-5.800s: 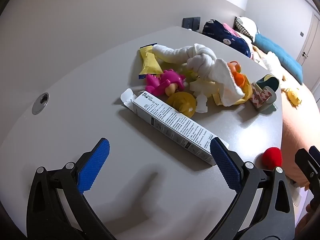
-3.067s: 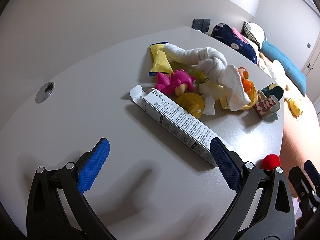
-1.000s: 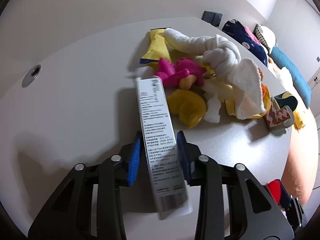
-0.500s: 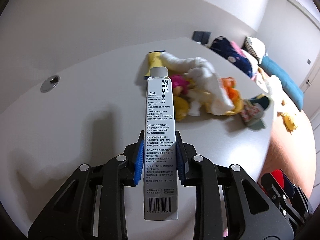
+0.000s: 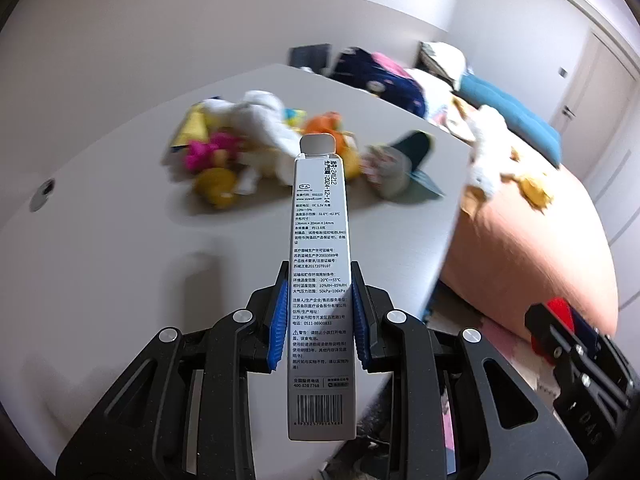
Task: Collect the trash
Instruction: 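Carry the red heart and white box over the black trash bin with both tools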
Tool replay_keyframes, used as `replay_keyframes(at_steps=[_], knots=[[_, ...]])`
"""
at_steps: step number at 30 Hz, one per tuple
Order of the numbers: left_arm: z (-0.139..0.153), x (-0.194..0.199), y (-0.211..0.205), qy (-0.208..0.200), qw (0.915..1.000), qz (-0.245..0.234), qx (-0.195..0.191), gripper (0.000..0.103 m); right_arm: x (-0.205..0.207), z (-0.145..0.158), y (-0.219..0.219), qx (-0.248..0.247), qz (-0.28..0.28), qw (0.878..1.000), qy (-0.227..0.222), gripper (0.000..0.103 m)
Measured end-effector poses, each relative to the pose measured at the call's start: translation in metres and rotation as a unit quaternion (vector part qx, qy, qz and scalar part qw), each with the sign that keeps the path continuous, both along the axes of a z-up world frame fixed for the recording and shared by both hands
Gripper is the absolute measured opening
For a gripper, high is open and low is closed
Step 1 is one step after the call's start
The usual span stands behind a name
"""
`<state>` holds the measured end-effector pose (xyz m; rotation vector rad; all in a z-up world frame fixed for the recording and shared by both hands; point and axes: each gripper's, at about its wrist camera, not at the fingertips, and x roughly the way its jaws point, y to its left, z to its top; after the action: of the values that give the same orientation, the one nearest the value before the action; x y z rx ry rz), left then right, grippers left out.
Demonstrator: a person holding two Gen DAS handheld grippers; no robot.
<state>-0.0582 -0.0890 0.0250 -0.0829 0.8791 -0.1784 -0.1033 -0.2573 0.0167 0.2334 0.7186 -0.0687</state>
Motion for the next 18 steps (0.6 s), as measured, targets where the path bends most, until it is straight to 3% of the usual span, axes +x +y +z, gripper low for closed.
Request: replay_keyframes(at_steps=[7,18], knots=[[-0.002,-0.008,-0.044,0.000,0.9980,-0.062,0.006,0.027,-0.023,0.005,-0.041,-0.002,-0.050,0.999,-0.006,0.048],[-0.017,-0.028,-0.104,0.014,0.9879,-0.153,0.023,0.027,-0.050,0.001,-0.090,0.011,-0.105,0.994,-0.003,0.048]])
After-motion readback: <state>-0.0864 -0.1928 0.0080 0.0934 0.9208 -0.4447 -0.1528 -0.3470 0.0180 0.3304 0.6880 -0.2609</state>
